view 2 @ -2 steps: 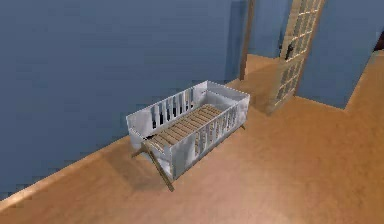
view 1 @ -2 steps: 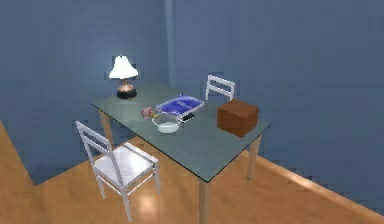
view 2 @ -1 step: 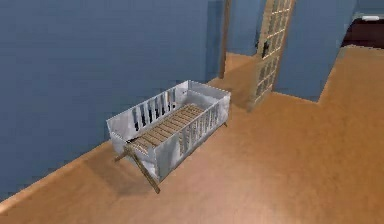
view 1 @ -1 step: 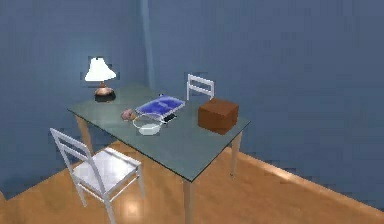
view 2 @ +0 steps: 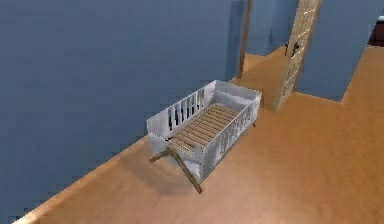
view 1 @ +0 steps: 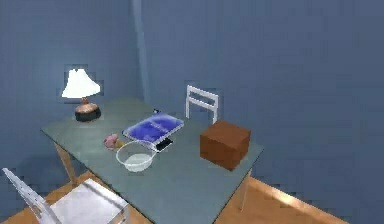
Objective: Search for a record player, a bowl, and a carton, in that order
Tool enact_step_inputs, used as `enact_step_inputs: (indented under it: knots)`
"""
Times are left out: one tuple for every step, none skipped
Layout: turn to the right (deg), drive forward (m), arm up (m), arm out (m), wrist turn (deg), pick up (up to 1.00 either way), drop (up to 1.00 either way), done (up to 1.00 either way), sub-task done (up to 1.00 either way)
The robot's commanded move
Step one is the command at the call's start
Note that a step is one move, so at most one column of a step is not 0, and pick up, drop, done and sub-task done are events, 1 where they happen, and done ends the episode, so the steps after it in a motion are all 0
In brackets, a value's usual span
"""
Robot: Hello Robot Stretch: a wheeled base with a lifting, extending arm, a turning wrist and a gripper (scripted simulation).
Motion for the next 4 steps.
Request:
enact_step_inputs:
  knots:
    - [-15.0, 0.0, 0.0, 0.0, 0.0, 0.0, 0.0, 0.0, 0.0]
    - [0.0, 0.0, 0.0, 0.0, 0.0, 0.0, 0.0, 0.0, 1.0]
    - [24.0, 0.0, 0.0, 0.0, 0.0, 0.0, 0.0, 0.0, 0.0]
    - [0.0, 0.0, 0.0, 0.0, 0.0, 0.0, 0.0, 1.0, 0.0]
